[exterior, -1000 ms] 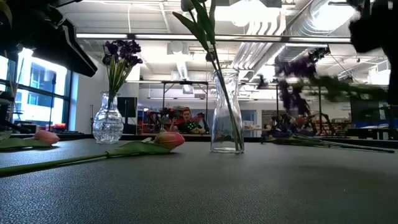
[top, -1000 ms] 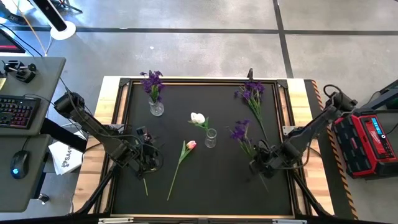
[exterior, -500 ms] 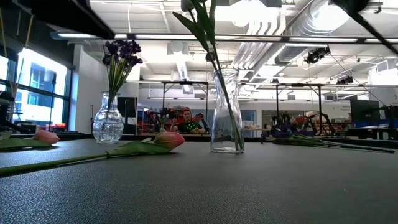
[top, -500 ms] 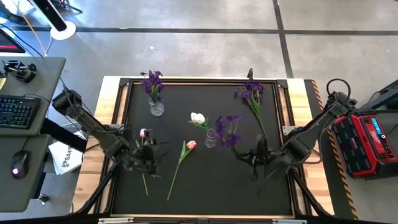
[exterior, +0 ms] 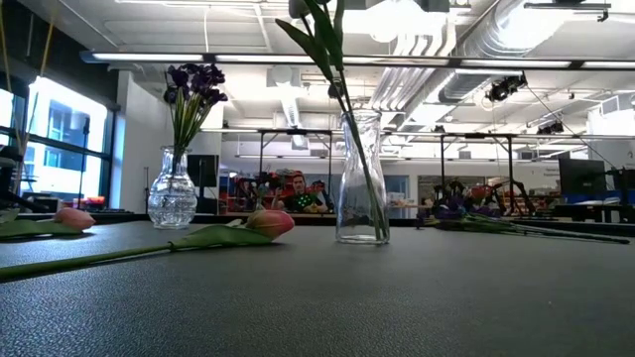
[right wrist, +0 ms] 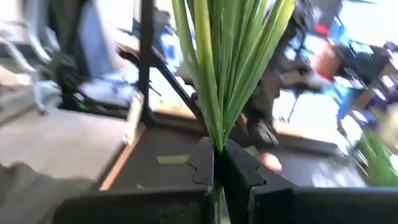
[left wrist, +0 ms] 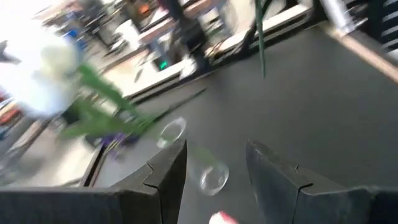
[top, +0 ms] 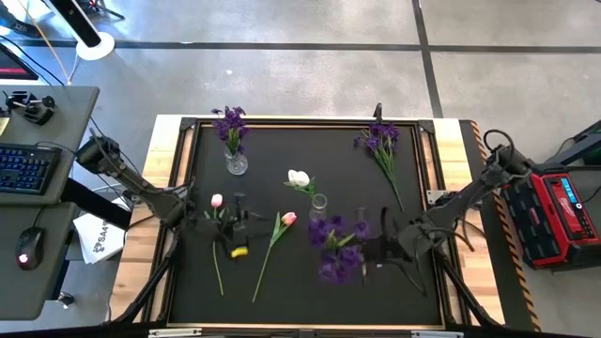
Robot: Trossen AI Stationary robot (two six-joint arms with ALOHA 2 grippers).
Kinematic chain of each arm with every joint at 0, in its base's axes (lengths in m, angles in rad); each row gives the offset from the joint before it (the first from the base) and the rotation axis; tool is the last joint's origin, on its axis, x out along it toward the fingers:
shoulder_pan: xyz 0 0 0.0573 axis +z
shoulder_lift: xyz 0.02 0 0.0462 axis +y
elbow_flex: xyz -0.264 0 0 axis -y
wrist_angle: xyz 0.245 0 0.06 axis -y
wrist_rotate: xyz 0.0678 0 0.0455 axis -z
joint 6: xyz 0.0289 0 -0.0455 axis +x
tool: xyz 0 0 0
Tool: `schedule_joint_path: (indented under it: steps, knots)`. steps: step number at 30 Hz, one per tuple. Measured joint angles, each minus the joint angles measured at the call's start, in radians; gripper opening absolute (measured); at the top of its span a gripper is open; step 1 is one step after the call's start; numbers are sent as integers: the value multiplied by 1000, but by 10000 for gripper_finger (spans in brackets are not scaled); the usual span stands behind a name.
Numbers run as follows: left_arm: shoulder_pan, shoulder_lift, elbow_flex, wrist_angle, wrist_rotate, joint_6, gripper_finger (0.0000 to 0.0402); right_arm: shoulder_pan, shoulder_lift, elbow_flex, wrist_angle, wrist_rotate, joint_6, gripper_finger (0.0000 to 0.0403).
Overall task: Sort flowers into vase by color
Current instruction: Put the bottom violet flower into the left transparent flower vase
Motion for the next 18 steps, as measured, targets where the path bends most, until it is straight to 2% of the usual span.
schedule_joint_path:
  steps: [2,7,12,18]
  knots:
    - [47,15,0,86,106,56,154,-26,28,0,83,-70,-46,0]
    - [149,78,0,306,294,186,157,-92,89,0,250,-217,-113,0]
    - [219,118,0,454,453,231,185,-139,108,0,303,-233,-120,0]
    - [289,141,0,508,577,121,236,-176,108,0,321,-233,-120,0]
